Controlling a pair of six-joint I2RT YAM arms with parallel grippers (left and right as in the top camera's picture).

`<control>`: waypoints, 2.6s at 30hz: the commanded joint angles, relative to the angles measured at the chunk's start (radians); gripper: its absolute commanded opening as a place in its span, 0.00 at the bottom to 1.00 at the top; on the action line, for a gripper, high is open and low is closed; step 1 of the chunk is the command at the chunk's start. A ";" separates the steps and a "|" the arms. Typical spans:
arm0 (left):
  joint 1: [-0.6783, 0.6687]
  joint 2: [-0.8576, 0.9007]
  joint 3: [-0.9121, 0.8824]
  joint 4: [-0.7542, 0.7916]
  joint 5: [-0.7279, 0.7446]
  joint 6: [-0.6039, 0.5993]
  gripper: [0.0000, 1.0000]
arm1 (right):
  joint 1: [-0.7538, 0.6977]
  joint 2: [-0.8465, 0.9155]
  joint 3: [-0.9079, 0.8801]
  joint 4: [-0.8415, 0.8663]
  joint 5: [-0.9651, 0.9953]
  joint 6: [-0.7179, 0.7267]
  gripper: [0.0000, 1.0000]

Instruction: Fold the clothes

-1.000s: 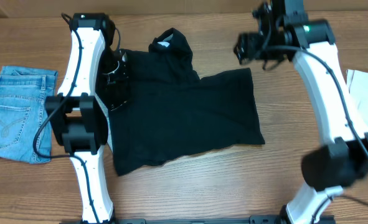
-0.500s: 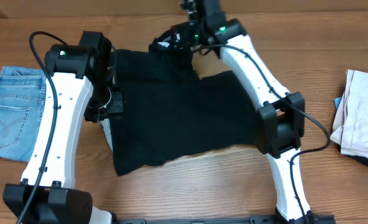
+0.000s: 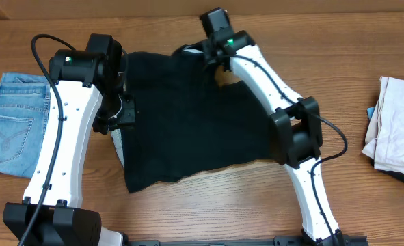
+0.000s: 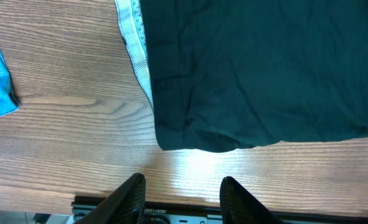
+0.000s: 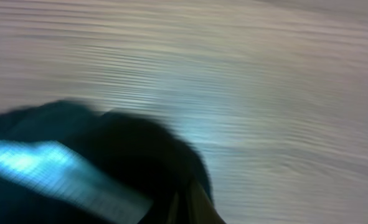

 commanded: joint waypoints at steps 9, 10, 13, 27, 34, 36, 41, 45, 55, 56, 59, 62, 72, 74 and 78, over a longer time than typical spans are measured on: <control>0.004 -0.017 -0.010 0.010 -0.035 0.002 0.43 | -0.446 -0.034 0.025 -0.400 -0.193 0.409 0.41; 0.004 -0.017 -0.010 0.013 -0.035 0.002 0.43 | -0.451 -0.034 0.025 -0.390 -0.248 0.344 0.41; 0.004 -0.017 -0.010 0.030 -0.035 0.002 0.45 | -0.437 -0.054 0.028 -0.353 -0.357 0.114 0.43; 0.026 0.000 -0.220 0.419 -0.033 0.051 0.64 | -0.225 -0.135 0.027 -0.327 -0.352 -0.509 0.62; 0.065 0.281 -0.217 0.782 0.074 0.203 0.64 | -0.232 -0.123 -0.034 -0.373 -0.366 -0.574 0.73; 0.065 0.351 -0.217 0.877 0.079 0.212 0.63 | -0.230 -0.123 -0.068 -0.347 -0.374 -0.577 0.73; 0.063 0.486 -0.217 1.046 0.124 0.206 0.57 | -0.229 -0.123 -0.147 -0.296 -0.376 -0.573 0.57; 0.063 0.583 -0.217 1.024 0.129 0.205 0.47 | -0.233 -0.123 -0.167 -0.282 -0.381 -0.532 0.04; 0.083 0.754 -0.218 0.844 0.119 0.205 0.04 | -0.501 -0.123 -0.170 -0.216 -0.352 0.104 0.04; 0.085 0.769 -0.218 0.838 0.119 0.205 0.04 | -0.528 -0.123 -0.170 -0.218 -0.397 0.101 0.04; 0.096 0.796 -0.218 0.822 0.121 0.205 0.04 | -0.586 -0.123 -0.171 -0.275 -0.399 0.102 0.04; 0.101 0.800 -0.218 0.805 0.122 0.205 0.04 | -0.595 -0.123 -0.171 -0.335 -0.348 0.105 0.05; 0.103 0.800 -0.218 0.701 0.122 0.212 0.04 | -0.576 -0.125 -0.127 -0.613 -0.367 0.001 0.20; 0.103 0.800 -0.218 0.701 0.122 0.212 0.04 | -0.541 -0.133 -0.032 -0.605 -0.371 -0.078 0.24; 0.103 0.800 -0.218 0.705 0.122 0.212 0.04 | -0.409 -0.137 0.121 -0.466 -0.401 -0.373 0.62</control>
